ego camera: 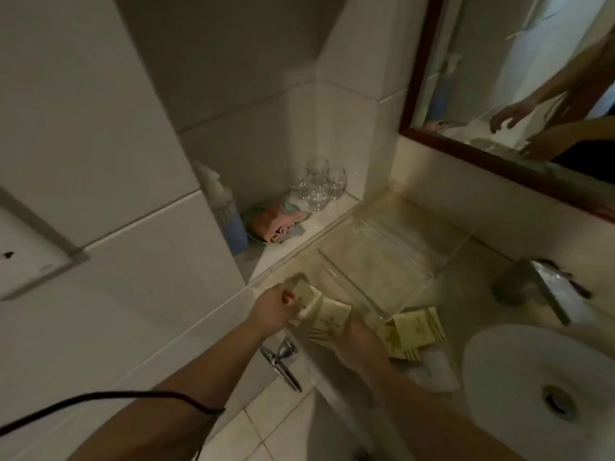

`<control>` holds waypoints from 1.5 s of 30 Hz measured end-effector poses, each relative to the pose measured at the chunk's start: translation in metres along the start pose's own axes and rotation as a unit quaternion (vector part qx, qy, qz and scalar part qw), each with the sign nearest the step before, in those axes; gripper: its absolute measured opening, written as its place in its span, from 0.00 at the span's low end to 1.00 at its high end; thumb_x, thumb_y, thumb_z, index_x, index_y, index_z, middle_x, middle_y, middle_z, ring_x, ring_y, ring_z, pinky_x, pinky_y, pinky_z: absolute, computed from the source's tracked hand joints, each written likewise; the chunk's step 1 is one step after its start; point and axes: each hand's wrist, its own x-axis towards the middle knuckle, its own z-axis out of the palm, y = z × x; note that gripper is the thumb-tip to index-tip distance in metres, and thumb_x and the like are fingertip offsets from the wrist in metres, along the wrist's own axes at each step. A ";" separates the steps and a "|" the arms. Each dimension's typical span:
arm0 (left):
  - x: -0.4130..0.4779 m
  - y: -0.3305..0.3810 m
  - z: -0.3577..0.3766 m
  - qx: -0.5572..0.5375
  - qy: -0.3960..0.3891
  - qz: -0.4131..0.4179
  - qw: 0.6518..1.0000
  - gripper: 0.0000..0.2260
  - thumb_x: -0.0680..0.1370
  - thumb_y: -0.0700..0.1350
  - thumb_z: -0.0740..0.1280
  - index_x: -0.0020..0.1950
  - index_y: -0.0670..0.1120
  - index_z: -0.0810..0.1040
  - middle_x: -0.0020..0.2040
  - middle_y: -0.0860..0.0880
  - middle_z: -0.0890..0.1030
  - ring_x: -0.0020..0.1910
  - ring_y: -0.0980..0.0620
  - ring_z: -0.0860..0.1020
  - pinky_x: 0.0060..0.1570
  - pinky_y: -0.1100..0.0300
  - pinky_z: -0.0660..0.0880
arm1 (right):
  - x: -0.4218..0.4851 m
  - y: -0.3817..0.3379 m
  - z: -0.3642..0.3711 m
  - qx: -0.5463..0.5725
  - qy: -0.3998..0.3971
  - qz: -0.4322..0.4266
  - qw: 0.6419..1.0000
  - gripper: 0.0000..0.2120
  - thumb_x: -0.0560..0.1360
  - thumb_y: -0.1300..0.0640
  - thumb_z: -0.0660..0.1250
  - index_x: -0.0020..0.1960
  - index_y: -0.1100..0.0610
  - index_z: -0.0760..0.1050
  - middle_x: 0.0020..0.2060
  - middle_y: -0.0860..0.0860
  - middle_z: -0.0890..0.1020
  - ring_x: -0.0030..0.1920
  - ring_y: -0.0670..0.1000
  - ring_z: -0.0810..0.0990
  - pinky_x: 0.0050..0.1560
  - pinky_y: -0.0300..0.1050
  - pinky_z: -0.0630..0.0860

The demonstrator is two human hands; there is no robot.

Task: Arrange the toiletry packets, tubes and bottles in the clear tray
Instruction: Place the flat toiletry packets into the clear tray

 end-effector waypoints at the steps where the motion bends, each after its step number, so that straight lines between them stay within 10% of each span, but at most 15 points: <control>1: 0.006 0.000 0.005 0.013 0.001 0.001 1.000 0.16 0.72 0.44 0.71 0.58 0.45 0.76 0.49 0.47 0.78 0.48 0.47 0.77 0.43 0.62 0.69 | 0.006 0.001 0.001 -0.025 0.011 0.013 1.000 0.20 0.77 0.43 0.60 0.62 0.56 0.69 0.50 0.52 0.78 0.51 0.54 0.80 0.47 0.44 0.74; 8: 0.029 -0.001 0.034 0.157 0.038 -0.067 0.985 0.35 0.69 0.57 0.72 0.70 0.46 0.63 0.60 0.40 0.72 0.59 0.38 0.72 0.54 0.48 0.73 | 0.032 -0.012 0.022 -0.111 0.082 0.031 0.990 0.26 0.71 0.44 0.68 0.61 0.60 0.70 0.54 0.58 0.78 0.52 0.59 0.78 0.51 0.52 0.77; 12: 0.038 -0.003 0.046 0.184 0.077 -0.053 0.978 0.29 0.72 0.56 0.67 0.68 0.46 0.63 0.60 0.44 0.74 0.58 0.43 0.73 0.51 0.50 0.73 | 0.044 -0.014 0.032 -0.173 0.065 0.030 0.982 0.41 0.55 0.44 0.78 0.62 0.64 0.74 0.45 0.61 0.82 0.39 0.60 0.82 0.40 0.53 0.79; 17: 0.051 -0.012 0.031 0.086 -0.019 -0.059 0.994 0.21 0.71 0.52 0.70 0.61 0.47 0.72 0.54 0.46 0.80 0.53 0.45 0.79 0.43 0.57 0.71 | 0.046 -0.029 0.019 -0.066 0.051 0.023 0.996 0.35 0.71 0.45 0.61 0.75 0.55 0.57 0.65 0.51 0.74 0.65 0.55 0.73 0.66 0.55 0.68; 21: 0.058 -0.018 0.011 0.002 -0.030 -0.061 0.998 0.08 0.71 0.49 0.72 0.47 0.49 0.77 0.43 0.48 0.81 0.42 0.51 0.78 0.41 0.57 0.73 | 0.050 -0.035 -0.002 0.052 0.088 0.027 0.994 0.24 0.75 0.57 0.63 0.69 0.48 0.63 0.55 0.46 0.79 0.56 0.51 0.79 0.58 0.49 0.75; 32: 0.087 0.058 0.009 -0.275 0.019 -0.080 0.958 0.30 0.70 0.42 0.74 0.68 0.54 0.65 0.57 0.49 0.77 0.54 0.45 0.79 0.51 0.47 0.80 | 0.106 -0.009 -0.111 0.172 0.190 0.063 0.965 0.12 0.75 0.63 0.65 0.54 0.52 0.68 0.45 0.47 0.79 0.41 0.42 0.78 0.33 0.36 0.71; 45: 0.132 0.117 0.068 -0.020 0.068 0.026 0.997 0.16 0.74 0.39 0.65 0.60 0.46 0.68 0.51 0.47 0.80 0.49 0.47 0.80 0.42 0.56 0.76 | 0.192 0.002 -0.115 0.066 0.142 0.068 0.985 0.10 0.70 0.64 0.62 0.45 0.51 0.76 0.35 0.49 0.79 0.38 0.54 0.79 0.29 0.38 0.63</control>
